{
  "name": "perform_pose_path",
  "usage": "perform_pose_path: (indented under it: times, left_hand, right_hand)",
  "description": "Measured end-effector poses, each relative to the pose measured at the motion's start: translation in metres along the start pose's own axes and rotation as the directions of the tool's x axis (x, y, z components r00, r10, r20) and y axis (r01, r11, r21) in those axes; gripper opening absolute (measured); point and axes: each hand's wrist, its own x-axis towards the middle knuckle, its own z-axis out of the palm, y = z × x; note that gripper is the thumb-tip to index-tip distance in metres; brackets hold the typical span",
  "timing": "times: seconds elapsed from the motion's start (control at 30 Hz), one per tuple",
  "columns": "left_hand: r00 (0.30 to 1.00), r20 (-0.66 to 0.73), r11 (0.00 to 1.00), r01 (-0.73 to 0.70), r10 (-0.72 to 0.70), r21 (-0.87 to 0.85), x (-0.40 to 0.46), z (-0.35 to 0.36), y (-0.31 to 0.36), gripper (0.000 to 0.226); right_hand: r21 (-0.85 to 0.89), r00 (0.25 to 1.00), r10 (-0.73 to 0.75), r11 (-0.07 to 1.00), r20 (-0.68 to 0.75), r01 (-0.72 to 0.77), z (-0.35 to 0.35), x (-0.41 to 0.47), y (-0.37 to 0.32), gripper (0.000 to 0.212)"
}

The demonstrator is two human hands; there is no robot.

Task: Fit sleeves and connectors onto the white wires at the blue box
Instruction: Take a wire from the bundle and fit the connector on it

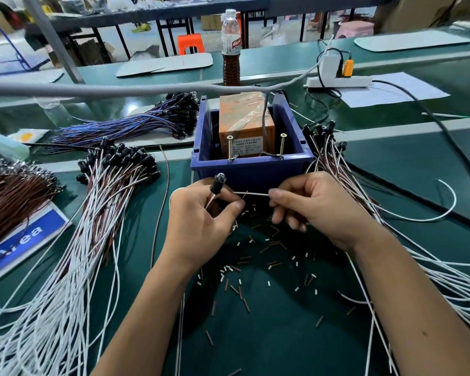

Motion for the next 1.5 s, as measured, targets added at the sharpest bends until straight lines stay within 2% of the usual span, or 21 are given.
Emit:
perform_pose_path:
  times: [0.3, 0.43, 0.63, 0.77, 0.83, 0.9, 0.97, 1.03, 1.07, 1.13, 1.3, 1.37, 1.5]
  left_hand:
    - [0.978, 0.194, 0.997, -0.066, 0.073, -0.044, -0.005, 0.008, 0.007, 0.011]
    - [0.978, 0.204, 0.995, -0.027, 0.046, -0.093, -0.006, 0.009, 0.01, 0.011]
    - [0.979, 0.204, 0.97, 0.043, 0.007, -0.241, -0.006, 0.008, 0.01, 0.006]
    - [0.982, 0.187, 0.948, 0.083, -0.025, -0.308, -0.004, 0.003, 0.005, 0.006]
    - [0.982, 0.185, 0.919, 0.115, -0.047, -0.378, -0.004, 0.0, 0.003, 0.008]
    - [0.976, 0.214, 0.867, 0.147, -0.048, -0.476, -0.004, -0.002, 0.005, 0.005]
    - [0.965, 0.259, 0.78, 0.197, -0.046, -0.594, -0.004, -0.002, 0.008, 0.008]
    - [0.943, 0.33, 0.675, 0.266, -0.036, -0.689, -0.004, -0.004, 0.01, 0.009]
    - [0.93, 0.367, 0.625, 0.304, -0.03, -0.719, -0.004, -0.005, 0.011, 0.011]
    - [0.905, 0.425, 0.545, 0.371, -0.03, -0.752, -0.004, -0.009, 0.012, 0.019]
    - [0.833, 0.552, 0.358, 0.526, -0.035, -0.771, -0.001, -0.016, 0.014, 0.027]
    - [0.813, 0.581, 0.345, 0.556, -0.038, -0.756, -0.001, -0.019, 0.015, 0.026]
    - [0.815, 0.57, 0.463, 0.547, -0.103, -0.698, 0.0, -0.019, 0.018, 0.012]
  right_hand:
    - [-0.055, 0.998, 0.005, 0.998, 0.06, -0.002, 0.01, 0.0, -0.001, 0.024]
    - [-0.02, 0.996, -0.012, 1.0, 0.084, 0.013, 0.012, 0.001, -0.002, 0.03]
    - [0.051, 0.994, -0.066, 0.997, 0.087, 0.061, 0.015, -0.001, -0.001, 0.027]
    - [0.17, 0.995, -0.1, 0.98, -0.012, 0.101, 0.01, 0.001, -0.002, 0.029]
    - [0.175, 0.994, -0.103, 0.978, -0.048, 0.11, 0.007, 0.0, -0.003, 0.028]
    - [0.109, 0.997, -0.077, 0.991, -0.029, 0.08, 0.009, -0.001, -0.003, 0.026]
    - [0.07, 0.996, -0.084, 0.994, 0.004, 0.084, 0.015, -0.002, -0.002, 0.023]
    - [0.088, 0.986, -0.164, 0.983, 0.031, 0.161, 0.022, -0.003, -0.003, 0.012]
    - [0.107, 0.976, -0.212, 0.973, 0.05, 0.206, 0.025, -0.003, -0.003, 0.016]
    - [0.169, 0.954, -0.286, 0.948, 0.085, 0.269, 0.03, -0.005, -0.001, 0.025]
    - [0.24, 0.932, -0.346, 0.919, 0.111, 0.312, 0.03, -0.002, 0.004, 0.027]
    - [0.255, 0.926, -0.354, 0.915, 0.131, 0.313, 0.029, -0.002, 0.006, 0.027]
    - [0.262, 0.925, -0.357, 0.912, 0.128, 0.316, 0.027, 0.0, 0.007, 0.026]
